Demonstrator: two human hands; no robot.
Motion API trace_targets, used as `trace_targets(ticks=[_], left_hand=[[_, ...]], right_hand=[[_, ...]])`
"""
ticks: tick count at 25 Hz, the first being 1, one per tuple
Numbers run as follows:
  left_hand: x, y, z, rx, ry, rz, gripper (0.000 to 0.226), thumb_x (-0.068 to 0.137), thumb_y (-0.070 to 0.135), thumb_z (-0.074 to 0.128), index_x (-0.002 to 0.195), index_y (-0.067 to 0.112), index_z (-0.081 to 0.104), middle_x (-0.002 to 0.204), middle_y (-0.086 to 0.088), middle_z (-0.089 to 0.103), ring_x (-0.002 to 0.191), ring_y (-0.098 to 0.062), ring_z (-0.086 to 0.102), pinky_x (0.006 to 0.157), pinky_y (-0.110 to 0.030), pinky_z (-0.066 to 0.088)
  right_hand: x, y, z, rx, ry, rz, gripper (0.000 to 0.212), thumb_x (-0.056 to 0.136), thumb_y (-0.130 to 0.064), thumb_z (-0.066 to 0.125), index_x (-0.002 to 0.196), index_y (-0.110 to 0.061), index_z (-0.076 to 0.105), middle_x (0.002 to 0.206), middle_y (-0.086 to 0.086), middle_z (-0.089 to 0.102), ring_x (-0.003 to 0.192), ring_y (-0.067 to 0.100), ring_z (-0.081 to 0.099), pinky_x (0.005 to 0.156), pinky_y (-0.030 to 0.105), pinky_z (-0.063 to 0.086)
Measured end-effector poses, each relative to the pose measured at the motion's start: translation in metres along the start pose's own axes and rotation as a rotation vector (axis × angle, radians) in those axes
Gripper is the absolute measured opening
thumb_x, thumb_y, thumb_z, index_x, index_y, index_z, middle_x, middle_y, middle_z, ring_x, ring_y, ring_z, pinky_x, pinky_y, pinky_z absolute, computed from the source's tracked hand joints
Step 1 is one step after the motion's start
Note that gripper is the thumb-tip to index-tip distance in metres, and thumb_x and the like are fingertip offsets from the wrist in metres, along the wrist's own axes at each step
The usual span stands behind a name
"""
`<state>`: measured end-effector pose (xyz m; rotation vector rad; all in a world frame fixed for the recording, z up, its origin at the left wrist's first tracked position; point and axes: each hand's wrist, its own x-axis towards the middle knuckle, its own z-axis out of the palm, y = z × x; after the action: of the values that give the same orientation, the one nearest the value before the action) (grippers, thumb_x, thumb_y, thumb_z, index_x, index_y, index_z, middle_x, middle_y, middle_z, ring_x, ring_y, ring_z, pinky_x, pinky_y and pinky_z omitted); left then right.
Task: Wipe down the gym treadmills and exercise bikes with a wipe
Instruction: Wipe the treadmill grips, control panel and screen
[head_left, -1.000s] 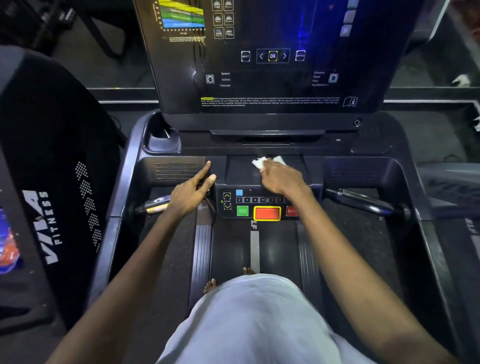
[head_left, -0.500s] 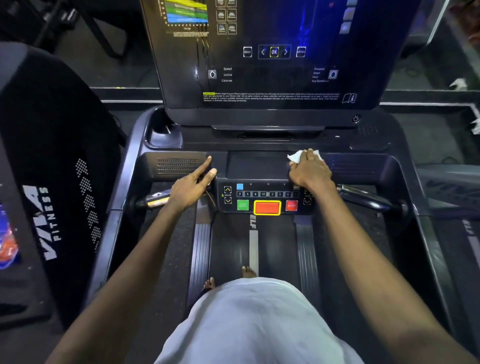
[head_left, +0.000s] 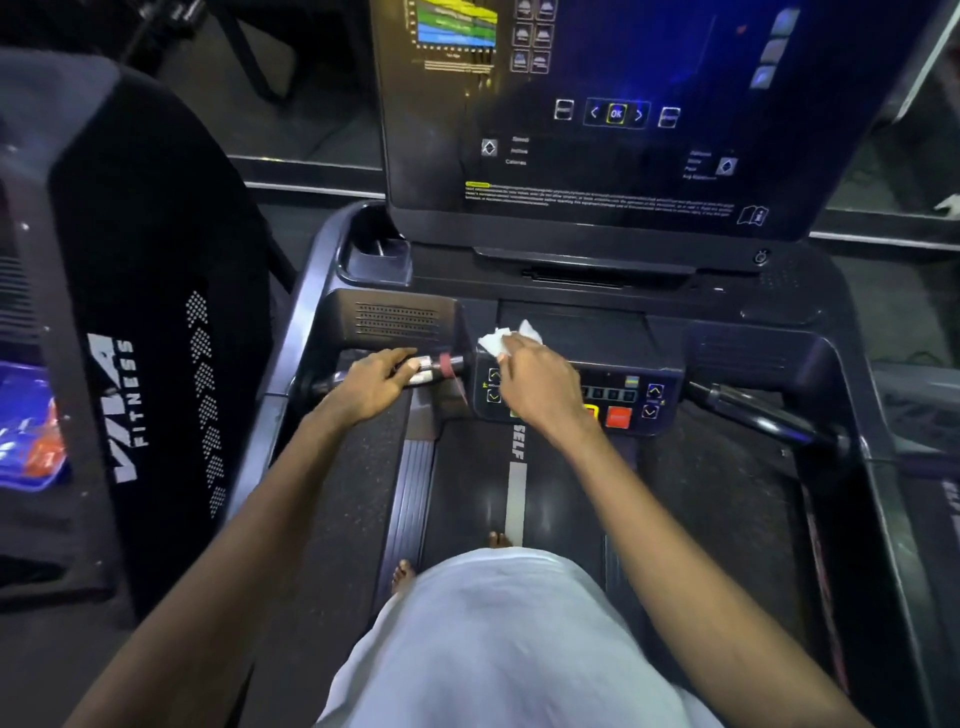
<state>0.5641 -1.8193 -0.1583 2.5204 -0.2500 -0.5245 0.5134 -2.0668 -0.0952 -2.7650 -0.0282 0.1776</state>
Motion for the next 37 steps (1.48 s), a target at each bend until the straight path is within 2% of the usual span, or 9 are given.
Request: trace_targets(ticks=[5, 10, 15, 17, 19, 24, 27, 29, 37], left_hand=[[-0.009, -0.022, -0.008, 0.013, -0.031, -0.01, 0.054, 0.1, 0.046, 0.048, 0.146, 0.019, 0.045, 0.146, -0.006, 0.05, 0.134, -0.025, 0.046, 0.113, -0.042, 0.036], [-0.02, -0.033, -0.015, 0.085, 0.06, 0.087, 0.052, 0.097, 0.036, 0.056, 0.144, 0.013, 0.048, 0.142, -0.008, 0.054, 0.129, -0.029, 0.051, 0.11, -0.039, 0.039], [-0.035, -0.058, -0.023, 0.162, 0.176, 0.123, 0.045, 0.093, 0.026, 0.063, 0.136, 0.013, 0.057, 0.129, -0.009, 0.064, 0.114, -0.032, 0.06, 0.099, -0.037, 0.045], [-0.042, -0.067, -0.024, 0.195, 0.224, 0.173, 0.041, 0.09, 0.016, 0.065, 0.13, 0.007, 0.061, 0.122, -0.014, 0.067, 0.107, -0.037, 0.062, 0.095, -0.04, 0.047], [-0.048, -0.08, -0.024, 0.231, 0.292, 0.214, 0.041, 0.082, 0.008, 0.067, 0.123, 0.0, 0.064, 0.119, -0.019, 0.067, 0.107, -0.039, 0.063, 0.095, -0.045, 0.05], [-0.071, -0.117, -0.032, 0.21, 0.387, 0.093, 0.066, 0.077, 0.004, 0.073, 0.138, -0.003, 0.049, 0.143, -0.023, 0.048, 0.131, -0.038, 0.048, 0.111, -0.048, 0.039], [-0.085, -0.128, -0.034, 0.119, 0.402, 0.024, 0.072, 0.088, 0.024, 0.07, 0.147, 0.001, 0.038, 0.151, -0.02, 0.039, 0.141, -0.03, 0.038, 0.117, -0.041, 0.032], [-0.09, -0.13, -0.035, 0.101, 0.386, 0.029, 0.071, 0.093, 0.032, 0.065, 0.151, 0.004, 0.033, 0.155, -0.017, 0.035, 0.143, -0.026, 0.034, 0.119, -0.037, 0.028], [-0.092, -0.13, -0.025, -0.031, 0.391, -0.02, 0.057, 0.104, 0.032, 0.042, 0.156, 0.015, 0.023, 0.162, -0.005, 0.019, 0.15, -0.017, 0.017, 0.123, -0.035, 0.016]], right_hand=[[0.002, -0.022, 0.028, 0.177, 0.192, -0.072, 0.041, 0.096, -0.009, 0.048, 0.135, -0.012, 0.058, 0.141, 0.004, 0.056, 0.129, 0.022, 0.053, 0.108, 0.033, 0.04], [0.008, -0.033, 0.061, -0.04, 0.186, -0.315, 0.043, 0.084, 0.002, 0.055, 0.124, -0.01, 0.066, 0.133, 0.005, 0.063, 0.133, 0.022, 0.05, 0.117, 0.036, 0.03], [0.024, -0.064, 0.065, -0.107, 0.102, -0.32, 0.034, 0.085, -0.001, 0.047, 0.11, -0.018, 0.064, 0.114, 0.001, 0.069, 0.111, 0.023, 0.061, 0.098, 0.031, 0.043], [0.025, -0.071, 0.074, -0.087, 0.078, -0.34, 0.038, 0.087, -0.001, 0.048, 0.119, -0.016, 0.062, 0.124, 0.002, 0.065, 0.12, 0.023, 0.058, 0.106, 0.03, 0.039], [0.02, -0.076, 0.087, -0.123, 0.07, -0.388, 0.046, 0.09, -0.004, 0.05, 0.136, -0.011, 0.053, 0.141, 0.006, 0.055, 0.134, 0.023, 0.047, 0.117, 0.033, 0.025], [0.005, -0.079, 0.107, -0.282, -0.003, -0.435, 0.073, 0.095, -0.031, 0.044, 0.156, -0.007, 0.013, 0.164, 0.007, 0.013, 0.152, 0.024, 0.006, 0.124, 0.042, 0.008], [0.008, -0.106, 0.116, -0.347, -0.059, -0.478, 0.078, 0.095, -0.035, 0.047, 0.156, -0.004, 0.01, 0.164, 0.011, 0.01, 0.152, 0.027, 0.004, 0.123, 0.04, -0.001], [0.011, -0.118, 0.123, -0.362, -0.071, -0.516, 0.079, 0.095, -0.037, 0.047, 0.156, -0.004, 0.008, 0.164, 0.011, 0.008, 0.152, 0.028, 0.002, 0.124, 0.042, 0.001], [0.021, -0.13, 0.136, -0.343, -0.035, -0.512, 0.072, 0.096, -0.032, 0.044, 0.157, -0.011, 0.011, 0.164, 0.006, 0.014, 0.151, 0.027, 0.009, 0.123, 0.042, 0.005]])
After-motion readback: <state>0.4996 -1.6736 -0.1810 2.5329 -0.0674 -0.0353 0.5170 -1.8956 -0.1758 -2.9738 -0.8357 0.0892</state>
